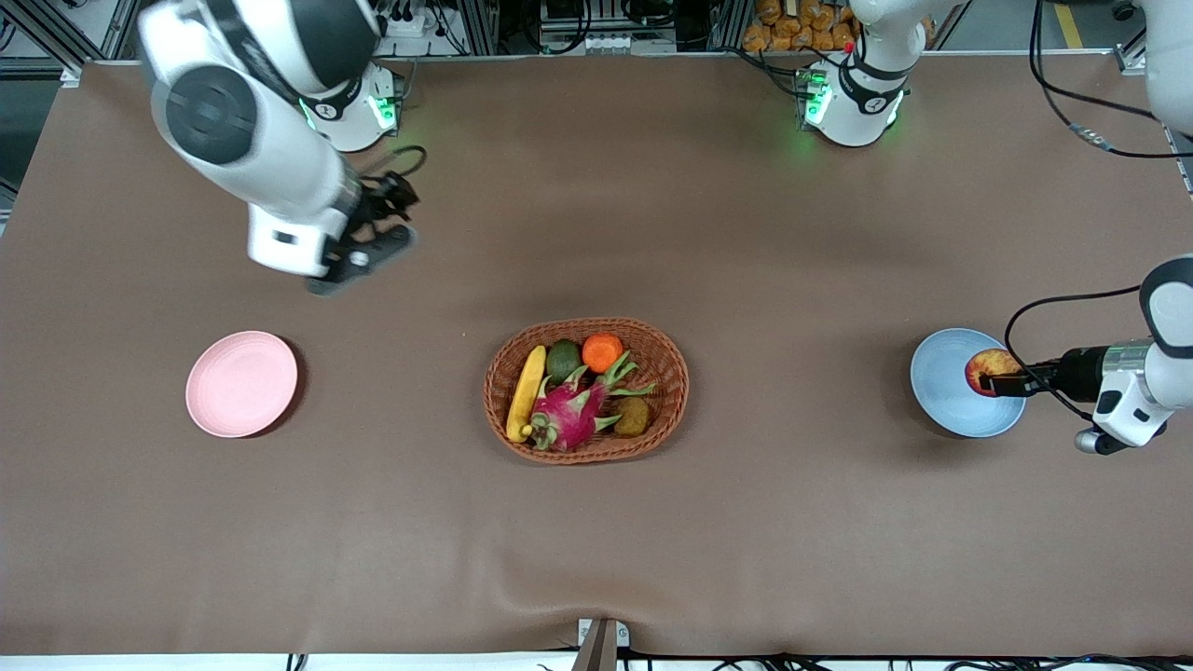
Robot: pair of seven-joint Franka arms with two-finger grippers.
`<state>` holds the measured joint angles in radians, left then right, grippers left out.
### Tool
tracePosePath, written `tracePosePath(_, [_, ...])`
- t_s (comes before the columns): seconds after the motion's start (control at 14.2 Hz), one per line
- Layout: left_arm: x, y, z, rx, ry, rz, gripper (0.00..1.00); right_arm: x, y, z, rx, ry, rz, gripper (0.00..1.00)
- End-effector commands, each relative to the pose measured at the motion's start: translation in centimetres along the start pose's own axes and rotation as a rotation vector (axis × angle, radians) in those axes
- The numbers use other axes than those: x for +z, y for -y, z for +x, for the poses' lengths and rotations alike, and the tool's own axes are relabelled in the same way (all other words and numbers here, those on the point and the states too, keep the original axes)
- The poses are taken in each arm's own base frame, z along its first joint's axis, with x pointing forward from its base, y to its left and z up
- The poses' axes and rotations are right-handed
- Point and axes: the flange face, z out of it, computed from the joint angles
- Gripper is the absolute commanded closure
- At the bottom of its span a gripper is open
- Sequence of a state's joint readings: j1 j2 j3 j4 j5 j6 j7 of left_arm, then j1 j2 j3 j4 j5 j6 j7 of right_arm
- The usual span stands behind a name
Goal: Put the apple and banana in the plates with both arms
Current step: 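Carry the apple to the blue plate while the right gripper reaches out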
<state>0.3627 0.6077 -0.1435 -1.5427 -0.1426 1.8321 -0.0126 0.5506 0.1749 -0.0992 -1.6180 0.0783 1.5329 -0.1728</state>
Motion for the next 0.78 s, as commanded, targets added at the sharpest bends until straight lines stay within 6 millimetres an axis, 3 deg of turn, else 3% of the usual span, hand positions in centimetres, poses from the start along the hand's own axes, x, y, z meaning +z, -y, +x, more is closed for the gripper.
tracePosePath(0.0, [1.6, -0.5, 0.2, -0.011, 0.023, -0.045, 1.0, 1.3, 0.0, 3.5, -0.139, -0.047, -0.014, 0.0])
tracePosePath(0.07, [3.2, 0.0, 0.1, -0.018, 0.051, -0.053, 1.0, 1.4, -0.1, 4.2, -0.212, -0.07, -0.024, 0.0])
tracePosePath(0.35, [6.2, 0.7, 1.4, -0.011, 0.044, -0.05, 0.97, 3.0, -0.7, 7.2, -0.418, -0.15, -0.072, 0.0])
tracePosePath(0.42, [6.8, 0.9, 1.7, -0.011, 0.037, -0.048, 0.59, 3.5, -0.8, 7.8, -0.461, -0.164, -0.082, 0.0])
tracePosePath(0.49, [6.9, 0.7, 1.7, -0.009, 0.038, -0.047, 0.37, 4.0, -0.8, 8.5, -0.518, -0.178, -0.096, 0.0])
tracePosePath(0.56, [6.7, 0.3, 1.7, -0.003, 0.034, -0.043, 0.0, 4.7, -0.6, 9.3, -0.593, -0.193, -0.115, 0.0])
tracePosePath(0.7, [4.4, 0.2, 1.5, 0.013, 0.004, -0.041, 0.0, 5.9, -0.4, 10.8, -0.72, -0.224, -0.155, 0.0])
